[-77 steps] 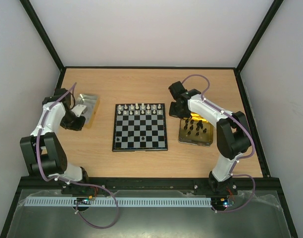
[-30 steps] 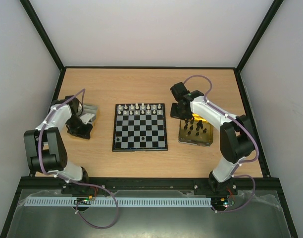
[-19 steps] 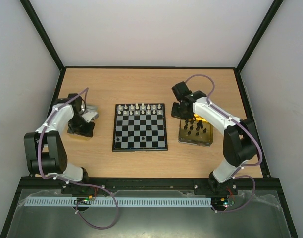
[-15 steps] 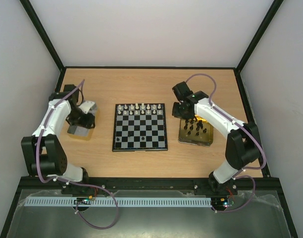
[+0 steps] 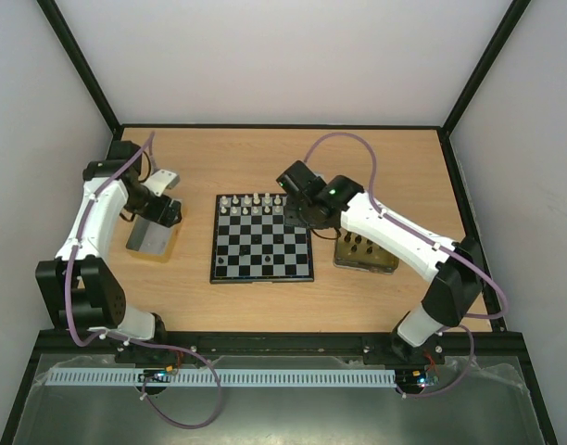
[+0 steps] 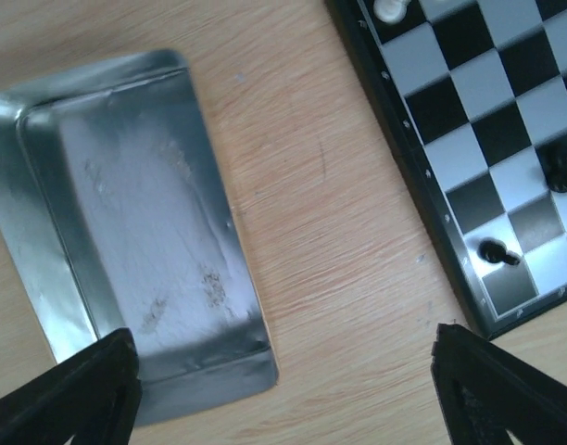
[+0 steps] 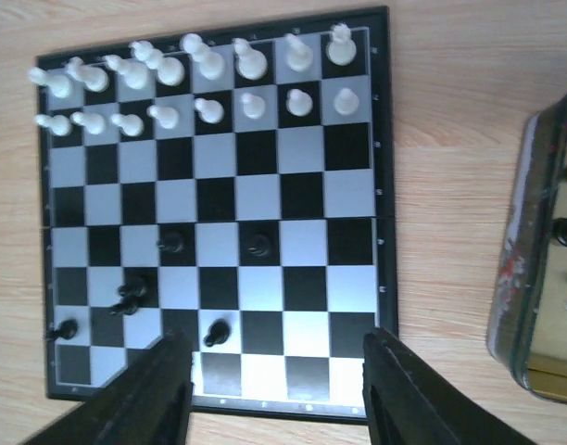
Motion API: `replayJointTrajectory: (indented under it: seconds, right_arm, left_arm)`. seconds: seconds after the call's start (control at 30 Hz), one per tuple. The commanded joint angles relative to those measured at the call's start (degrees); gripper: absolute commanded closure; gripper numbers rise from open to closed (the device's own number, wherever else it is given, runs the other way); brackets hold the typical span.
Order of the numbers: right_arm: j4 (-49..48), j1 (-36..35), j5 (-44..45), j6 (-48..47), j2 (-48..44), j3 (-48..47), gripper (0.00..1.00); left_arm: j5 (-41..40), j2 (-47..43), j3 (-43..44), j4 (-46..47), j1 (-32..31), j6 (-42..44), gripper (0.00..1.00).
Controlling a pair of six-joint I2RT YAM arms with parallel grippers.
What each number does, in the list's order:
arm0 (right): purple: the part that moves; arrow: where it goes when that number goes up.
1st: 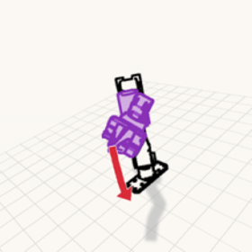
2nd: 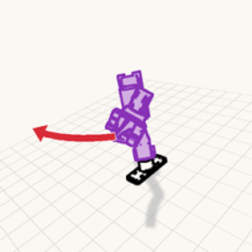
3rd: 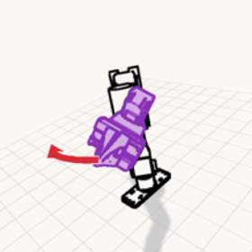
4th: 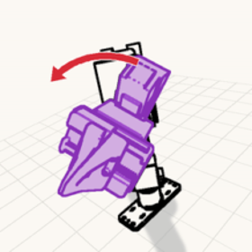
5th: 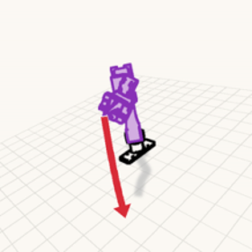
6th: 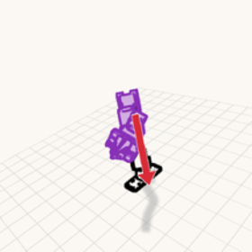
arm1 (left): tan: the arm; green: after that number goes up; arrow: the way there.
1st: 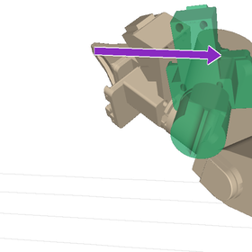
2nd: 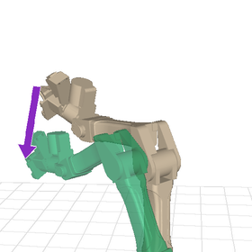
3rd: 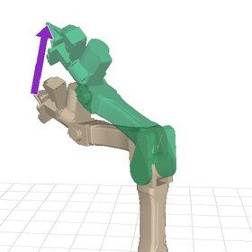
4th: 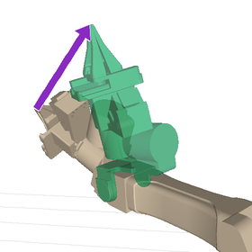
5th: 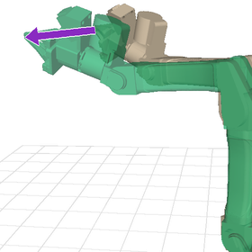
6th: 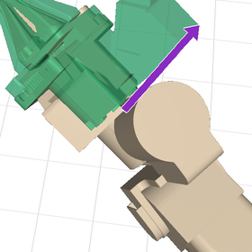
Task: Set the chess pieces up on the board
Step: Move the storage box to the center of the board.
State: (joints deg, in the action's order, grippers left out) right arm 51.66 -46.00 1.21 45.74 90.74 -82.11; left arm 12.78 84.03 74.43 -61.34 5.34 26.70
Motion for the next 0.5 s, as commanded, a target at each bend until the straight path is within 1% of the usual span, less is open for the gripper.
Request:
replayJointTrajectory:
  seconds: [0.0, 0.07, 0.1, 0.2, 0.23, 0.3, 0.37, 0.47]
  right_arm:
    - [5.17, -2.24, 4.11, 6.42, 1.23, -3.51, 0.5]
    - [4.68, -2.25, 3.19, 7.12, 0.87, -3.44, 0.48]
    - [4.87, -2.25, 2.75, 7.03, 0.89, -3.56, 0.47]
    - [5.45, -2.34, 3.24, 5.56, 1.07, -3.21, 0.48]
    - [5.34, -2.34, 3.53, 4.72, 1.12, -2.75, 0.49]
    - [4.33, -2.39, 2.08, 3.63, 1.24, -1.58, 0.56]
    - [3.35, -3.05, 0.39, 2.71, 2.08, -1.41, 0.62]
    - [4.49, -5.53, 0.46, 1.92, 4.69, -3.22, 0.62]
  left_arm:
    - [2.7, -0.24, -0.91, 0.32, -1.62, 4.2, 0.24]
    - [2.42, 0.19, -0.58, -0.2, -3.53, 4.93, 0.38]
    - [2.01, 0.05, -0.43, -0.44, -4.82, 5.02, 0.39]
    - [-0.55, -0.13, -0.16, -0.07, -11.18, 4.31, 0.21]
    - [-2.22, 0.27, -0.39, 0.58, -12.98, 3.2, 0.16]
    - [-3.7, 1.58, -0.26, 1.71, -15.41, 0.68, 0.08]
    - [-3.14, 3.28, 0.88, 1.85, -16.06, -2.4, 0.07]
    - [0.29, 4.47, 1.82, 1.06, -16.24, -3.99, 0.17]
